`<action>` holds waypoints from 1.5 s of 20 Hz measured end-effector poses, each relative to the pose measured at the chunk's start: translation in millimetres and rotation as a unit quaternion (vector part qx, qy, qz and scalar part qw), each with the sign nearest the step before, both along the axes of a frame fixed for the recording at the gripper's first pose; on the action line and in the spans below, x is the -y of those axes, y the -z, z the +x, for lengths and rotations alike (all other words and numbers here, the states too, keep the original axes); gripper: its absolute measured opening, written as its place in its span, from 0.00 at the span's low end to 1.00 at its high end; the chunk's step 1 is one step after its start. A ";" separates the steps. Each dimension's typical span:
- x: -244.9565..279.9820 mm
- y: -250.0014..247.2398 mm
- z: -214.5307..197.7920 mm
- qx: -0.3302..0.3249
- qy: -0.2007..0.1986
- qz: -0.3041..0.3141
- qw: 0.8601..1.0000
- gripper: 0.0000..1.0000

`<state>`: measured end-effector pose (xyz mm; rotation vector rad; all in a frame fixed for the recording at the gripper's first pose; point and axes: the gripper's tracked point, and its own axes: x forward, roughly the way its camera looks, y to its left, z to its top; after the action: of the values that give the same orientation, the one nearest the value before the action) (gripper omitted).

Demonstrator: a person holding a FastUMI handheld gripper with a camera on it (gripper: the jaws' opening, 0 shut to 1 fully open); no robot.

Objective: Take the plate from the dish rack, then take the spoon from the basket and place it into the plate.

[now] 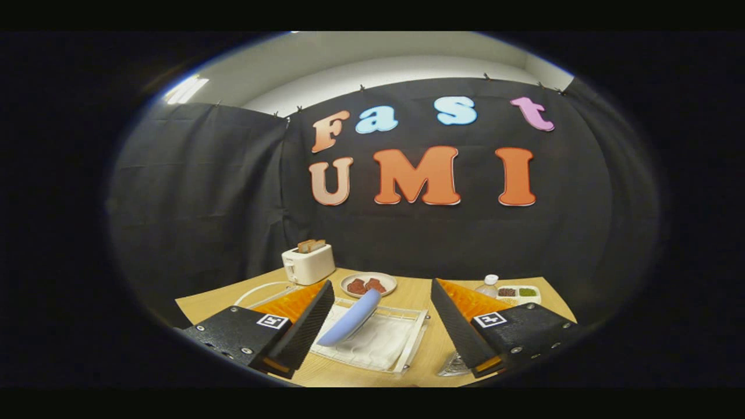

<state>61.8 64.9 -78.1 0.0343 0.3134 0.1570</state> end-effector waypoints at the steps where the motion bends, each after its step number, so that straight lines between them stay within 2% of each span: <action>1: -4.0 7.5 4.8 -0.023 -0.005 0.006 1.000 0.99; 6: -26.5 50.1 22.3 -0.142 -0.030 0.033 0.989 0.99; 10: -28.3 82.3 44.6 -0.223 -0.030 0.000 0.974 0.99; 12: -25.6 102.1 52.1 -0.270 -0.024 -0.005 0.963 0.97; 14: -33.8 117.2 53.5 -0.327 -0.029 0.017 0.945 0.95; 17: -42.5 128.2 63.1 -0.385 -0.021 0.041 0.922 0.83; 20: -32.0 145.1 75.9 -0.407 -0.008 -0.017 0.913 0.73; 22: -39.5 151.2 73.2 -0.426 -0.018 -0.037 0.904 0.64; 23: -46.1 156.3 69.8 -0.441 -0.024 -0.044 0.896 0.55; 25: -46.4 161.6 70.5 -0.451 -0.025 -0.069 0.890 0.47; 28: -42.0 163.2 69.8 -0.456 -0.021 -0.104 0.884 0.47; 30: -33.5 159.6 74.3 -0.453 -0.005 -0.129 0.882 0.42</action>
<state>136.1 98.4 -237.7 -0.1658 1.2735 0.0979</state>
